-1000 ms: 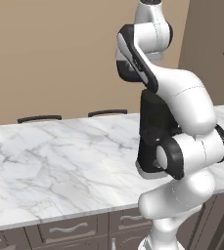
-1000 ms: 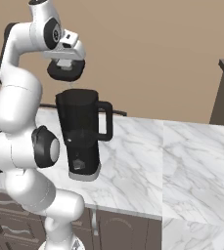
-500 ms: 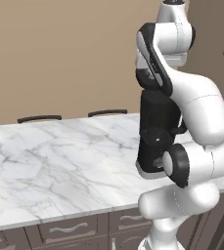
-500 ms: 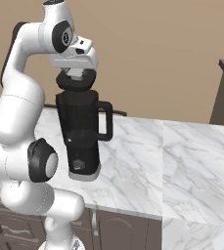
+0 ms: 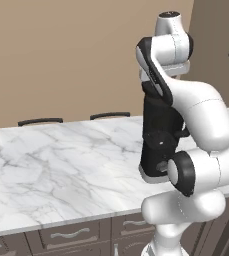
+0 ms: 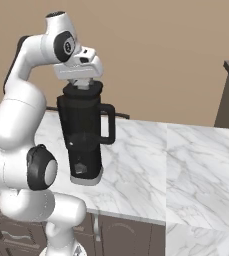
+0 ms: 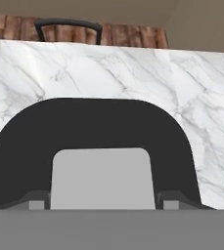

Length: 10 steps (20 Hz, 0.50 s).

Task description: Grab the lime and garlic from the fridge, place them in the blender, close the lid, and turn on the blender to create a marinade.

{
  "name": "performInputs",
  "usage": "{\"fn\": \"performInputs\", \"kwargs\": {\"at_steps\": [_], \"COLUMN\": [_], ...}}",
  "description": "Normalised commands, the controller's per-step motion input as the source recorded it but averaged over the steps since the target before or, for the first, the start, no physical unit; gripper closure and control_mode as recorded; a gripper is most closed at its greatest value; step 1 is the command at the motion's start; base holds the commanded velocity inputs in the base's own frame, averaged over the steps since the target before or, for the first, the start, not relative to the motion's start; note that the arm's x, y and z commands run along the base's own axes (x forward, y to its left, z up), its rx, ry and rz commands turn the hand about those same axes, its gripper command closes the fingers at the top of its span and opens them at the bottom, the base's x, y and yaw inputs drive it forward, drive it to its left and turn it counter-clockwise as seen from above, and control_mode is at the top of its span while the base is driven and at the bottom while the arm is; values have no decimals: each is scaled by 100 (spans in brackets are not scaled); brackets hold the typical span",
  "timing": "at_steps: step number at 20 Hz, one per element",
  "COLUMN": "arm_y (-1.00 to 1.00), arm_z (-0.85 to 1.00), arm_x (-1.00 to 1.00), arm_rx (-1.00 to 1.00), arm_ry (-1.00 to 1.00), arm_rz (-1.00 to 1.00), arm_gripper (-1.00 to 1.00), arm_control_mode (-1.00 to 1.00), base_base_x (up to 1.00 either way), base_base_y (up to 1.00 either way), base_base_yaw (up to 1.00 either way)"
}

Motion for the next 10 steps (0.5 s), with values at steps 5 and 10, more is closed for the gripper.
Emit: {"fn": "performInputs", "kwargs": {"at_steps": [5, 10], "arm_y": [3, 1], "arm_z": [-8, 0], "arm_x": [-29, -14], "arm_rx": [0, 0], "arm_ry": [6, 0], "arm_rz": [0, 0], "arm_gripper": [100, 100], "arm_control_mode": [-100, -100], "base_base_x": [0, 0], "base_base_y": [0, 0], "base_base_yaw": [0, 0]}}
